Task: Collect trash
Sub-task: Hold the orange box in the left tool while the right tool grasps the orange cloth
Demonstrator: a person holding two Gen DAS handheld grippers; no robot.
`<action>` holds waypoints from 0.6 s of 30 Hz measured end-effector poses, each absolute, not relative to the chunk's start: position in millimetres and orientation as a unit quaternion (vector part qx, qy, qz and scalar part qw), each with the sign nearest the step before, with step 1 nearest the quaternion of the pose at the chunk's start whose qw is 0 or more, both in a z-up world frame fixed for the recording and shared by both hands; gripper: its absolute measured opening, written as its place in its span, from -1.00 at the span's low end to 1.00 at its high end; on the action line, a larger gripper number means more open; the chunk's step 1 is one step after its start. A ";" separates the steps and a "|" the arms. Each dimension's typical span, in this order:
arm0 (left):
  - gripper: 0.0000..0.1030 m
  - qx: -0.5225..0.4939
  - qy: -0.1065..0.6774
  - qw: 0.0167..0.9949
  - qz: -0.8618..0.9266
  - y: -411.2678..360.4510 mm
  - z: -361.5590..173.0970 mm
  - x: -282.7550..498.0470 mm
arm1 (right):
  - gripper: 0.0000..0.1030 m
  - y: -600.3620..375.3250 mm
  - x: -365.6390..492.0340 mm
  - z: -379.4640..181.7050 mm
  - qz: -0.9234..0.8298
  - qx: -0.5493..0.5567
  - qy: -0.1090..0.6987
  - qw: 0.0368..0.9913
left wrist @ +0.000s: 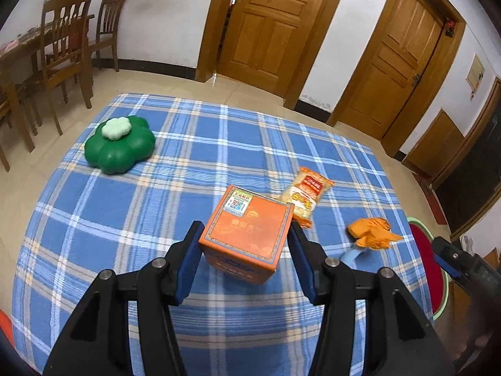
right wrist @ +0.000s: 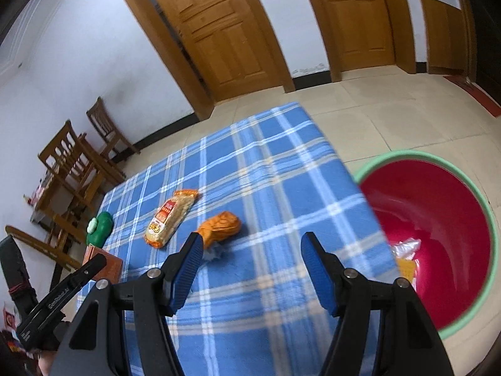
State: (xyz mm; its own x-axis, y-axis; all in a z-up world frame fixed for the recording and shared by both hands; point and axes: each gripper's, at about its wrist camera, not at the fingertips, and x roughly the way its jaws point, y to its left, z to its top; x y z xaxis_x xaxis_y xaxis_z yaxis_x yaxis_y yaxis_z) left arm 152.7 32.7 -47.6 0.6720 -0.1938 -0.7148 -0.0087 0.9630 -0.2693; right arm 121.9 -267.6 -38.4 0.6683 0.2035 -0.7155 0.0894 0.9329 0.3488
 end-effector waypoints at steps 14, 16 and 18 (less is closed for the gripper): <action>0.06 -0.145 0.411 0.899 -0.032 57.1 -64.0 155.4 | 0.33 -233.2 173.1 -66.4 0.043 0.155 0.455 0.876; 0.06 -0.149 0.412 0.898 -0.032 58.7 -65.6 155.8 | 0.33 -232.3 178.0 -68.9 0.042 0.153 0.458 0.875; 0.06 -0.152 0.413 0.897 -0.033 60.1 -67.1 156.3 | 0.32 -231.1 181.4 -71.0 0.044 0.151 0.460 0.874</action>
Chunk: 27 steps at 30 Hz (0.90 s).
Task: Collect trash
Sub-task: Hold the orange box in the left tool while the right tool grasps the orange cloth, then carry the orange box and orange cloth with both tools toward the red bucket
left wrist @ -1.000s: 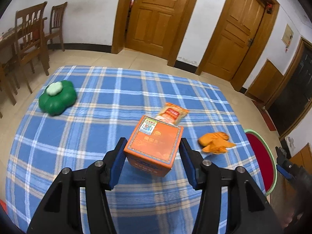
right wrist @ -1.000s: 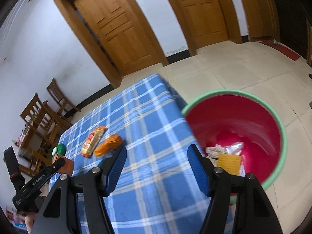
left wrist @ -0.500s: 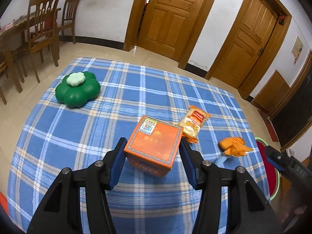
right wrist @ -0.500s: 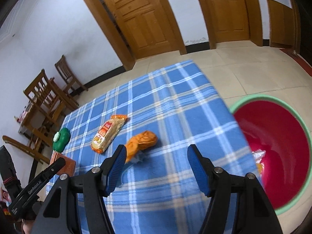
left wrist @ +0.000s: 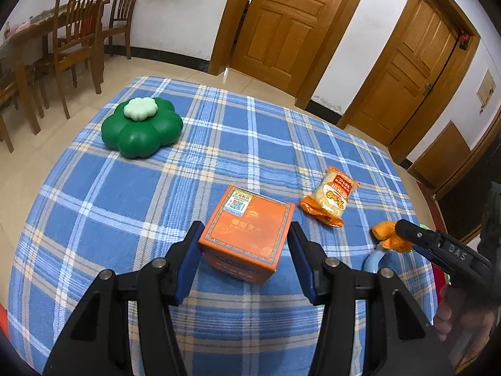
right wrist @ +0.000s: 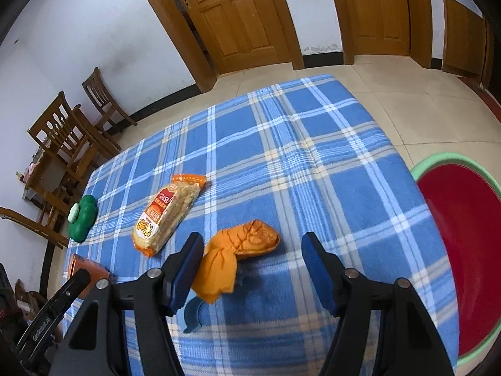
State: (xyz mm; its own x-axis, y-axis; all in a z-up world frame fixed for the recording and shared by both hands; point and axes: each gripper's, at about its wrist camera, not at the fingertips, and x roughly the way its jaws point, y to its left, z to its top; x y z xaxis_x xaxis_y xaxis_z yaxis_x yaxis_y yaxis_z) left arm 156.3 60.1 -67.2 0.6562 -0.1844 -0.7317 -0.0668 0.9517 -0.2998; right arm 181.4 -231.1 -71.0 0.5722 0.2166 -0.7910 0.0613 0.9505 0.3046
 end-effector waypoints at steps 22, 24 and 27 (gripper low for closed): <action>0.06 -0.148 0.408 0.899 -0.050 48.5 -58.6 147.1 | -0.31 -243.3 148.8 -41.3 0.067 0.164 0.406 0.897; 0.06 -0.147 0.407 0.900 -0.054 46.2 -55.7 144.4 | -0.31 -246.9 141.9 -36.9 0.069 0.170 0.399 0.898; 0.06 -0.145 0.405 0.901 -0.058 43.3 -51.9 140.7 | -0.31 -252.7 132.1 -31.4 0.069 0.177 0.392 0.900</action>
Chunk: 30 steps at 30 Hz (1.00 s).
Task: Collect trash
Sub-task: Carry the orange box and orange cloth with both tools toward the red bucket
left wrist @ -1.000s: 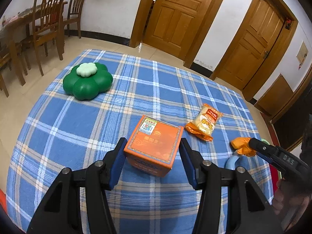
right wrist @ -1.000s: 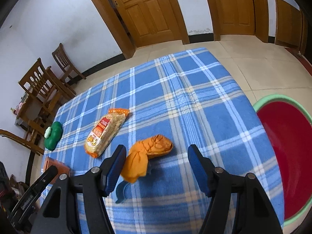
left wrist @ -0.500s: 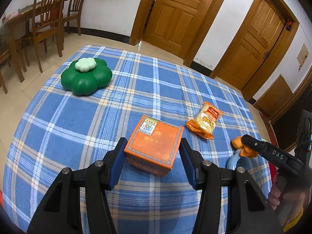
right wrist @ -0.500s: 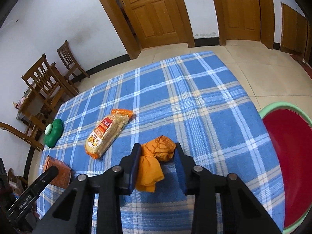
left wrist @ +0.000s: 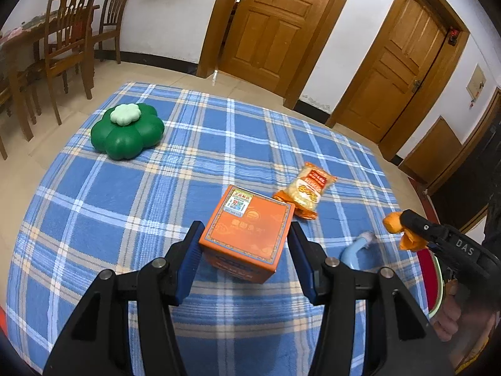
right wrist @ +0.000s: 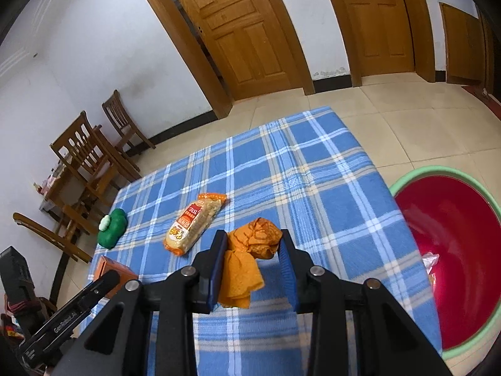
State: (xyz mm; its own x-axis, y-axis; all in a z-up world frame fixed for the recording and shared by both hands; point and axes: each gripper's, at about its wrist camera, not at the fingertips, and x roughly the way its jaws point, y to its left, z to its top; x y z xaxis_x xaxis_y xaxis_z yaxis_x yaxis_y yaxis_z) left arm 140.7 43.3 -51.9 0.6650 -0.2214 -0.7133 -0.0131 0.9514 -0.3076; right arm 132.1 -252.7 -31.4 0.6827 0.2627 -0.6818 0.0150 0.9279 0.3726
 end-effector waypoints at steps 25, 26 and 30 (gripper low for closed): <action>0.06 -0.125 0.401 0.897 -0.139 -11.7 -22.1 118.5 | -0.31 -328.8 58.1 -10.2 0.017 0.229 0.344 0.911; 0.06 -0.121 0.401 0.897 -0.143 -15.7 -20.7 118.1 | -0.31 -332.9 55.4 -9.8 0.013 0.231 0.342 0.911; 0.06 -0.112 0.402 0.895 -0.160 -28.9 -15.2 116.8 | -0.31 -348.7 45.0 -8.8 -0.002 0.242 0.332 0.912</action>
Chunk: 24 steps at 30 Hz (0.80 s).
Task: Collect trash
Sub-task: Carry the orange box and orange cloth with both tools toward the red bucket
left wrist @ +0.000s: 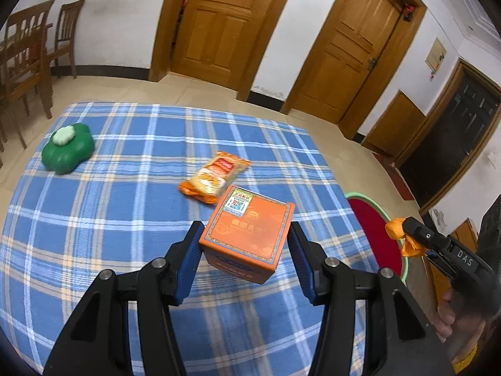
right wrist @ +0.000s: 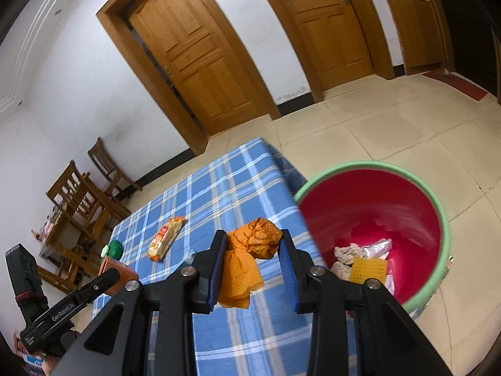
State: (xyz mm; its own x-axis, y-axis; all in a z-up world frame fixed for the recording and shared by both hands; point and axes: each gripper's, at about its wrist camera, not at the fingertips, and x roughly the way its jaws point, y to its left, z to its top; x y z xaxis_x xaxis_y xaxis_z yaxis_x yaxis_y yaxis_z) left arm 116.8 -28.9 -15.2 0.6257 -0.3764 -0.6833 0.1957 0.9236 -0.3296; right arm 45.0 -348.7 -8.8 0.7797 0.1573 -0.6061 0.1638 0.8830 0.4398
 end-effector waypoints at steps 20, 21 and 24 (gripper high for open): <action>0.06 -0.052 0.413 0.874 -0.251 -128.6 -3.2 122.0 | -0.30 -422.6 5.5 -18.5 -0.080 0.292 0.299 0.905; 0.06 -0.049 0.412 0.874 -0.254 -132.6 -2.9 122.6 | -0.30 -424.7 3.9 -19.7 -0.083 0.294 0.299 0.904; 0.06 -0.043 0.405 0.872 -0.272 -149.3 -2.5 126.5 | -0.30 -434.5 0.0 -26.0 -0.091 0.303 0.299 0.900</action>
State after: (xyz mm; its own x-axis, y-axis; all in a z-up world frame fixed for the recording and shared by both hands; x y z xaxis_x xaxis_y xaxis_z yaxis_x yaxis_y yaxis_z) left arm 126.5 -149.3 -2.5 0.5241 -0.5094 -0.6825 0.4406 0.8480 -0.2946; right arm 0.0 -434.5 -26.0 0.8047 0.0168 -0.5935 0.3451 0.8001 0.4906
